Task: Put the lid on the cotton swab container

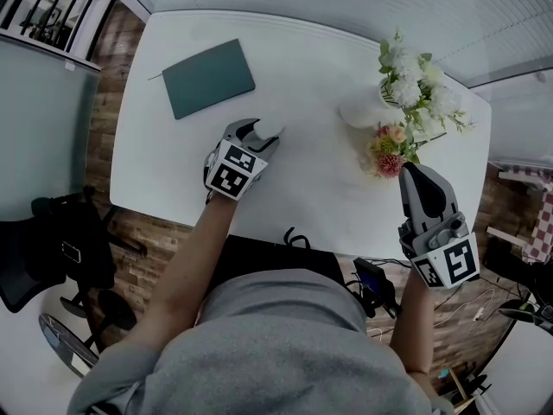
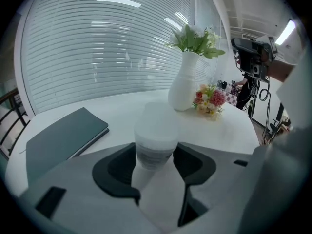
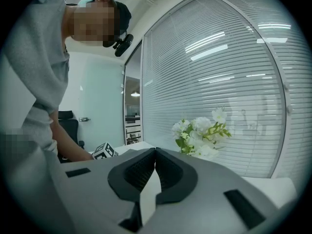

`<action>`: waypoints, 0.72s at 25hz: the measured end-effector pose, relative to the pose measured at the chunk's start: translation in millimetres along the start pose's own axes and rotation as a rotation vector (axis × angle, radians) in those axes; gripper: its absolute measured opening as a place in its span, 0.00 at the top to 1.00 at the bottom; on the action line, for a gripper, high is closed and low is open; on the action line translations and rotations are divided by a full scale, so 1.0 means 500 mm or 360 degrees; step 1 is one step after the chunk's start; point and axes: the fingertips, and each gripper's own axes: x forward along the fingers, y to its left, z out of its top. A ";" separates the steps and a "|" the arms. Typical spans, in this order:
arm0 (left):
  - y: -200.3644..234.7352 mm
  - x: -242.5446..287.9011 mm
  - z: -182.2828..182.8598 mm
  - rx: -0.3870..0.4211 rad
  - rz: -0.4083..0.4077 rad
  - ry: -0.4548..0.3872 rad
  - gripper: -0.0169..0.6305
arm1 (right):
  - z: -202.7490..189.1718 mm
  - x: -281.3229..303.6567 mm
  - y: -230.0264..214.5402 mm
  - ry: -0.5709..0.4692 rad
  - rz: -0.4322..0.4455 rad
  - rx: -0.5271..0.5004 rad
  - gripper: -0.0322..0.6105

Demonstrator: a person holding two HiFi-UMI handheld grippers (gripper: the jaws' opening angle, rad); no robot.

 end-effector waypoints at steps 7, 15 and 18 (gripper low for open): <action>-0.004 -0.018 0.010 0.0030 -0.0002 -0.0015 0.54 | 0.012 0.005 0.004 -0.0012 0.0013 -0.0019 0.91; -0.003 -0.081 0.048 0.0075 0.0016 -0.0094 0.54 | 0.031 0.008 0.018 -0.0039 0.0020 -0.0047 0.91; -0.002 -0.107 0.072 0.0080 0.0036 -0.0146 0.54 | 0.036 0.007 0.022 -0.0052 0.0018 -0.0055 0.91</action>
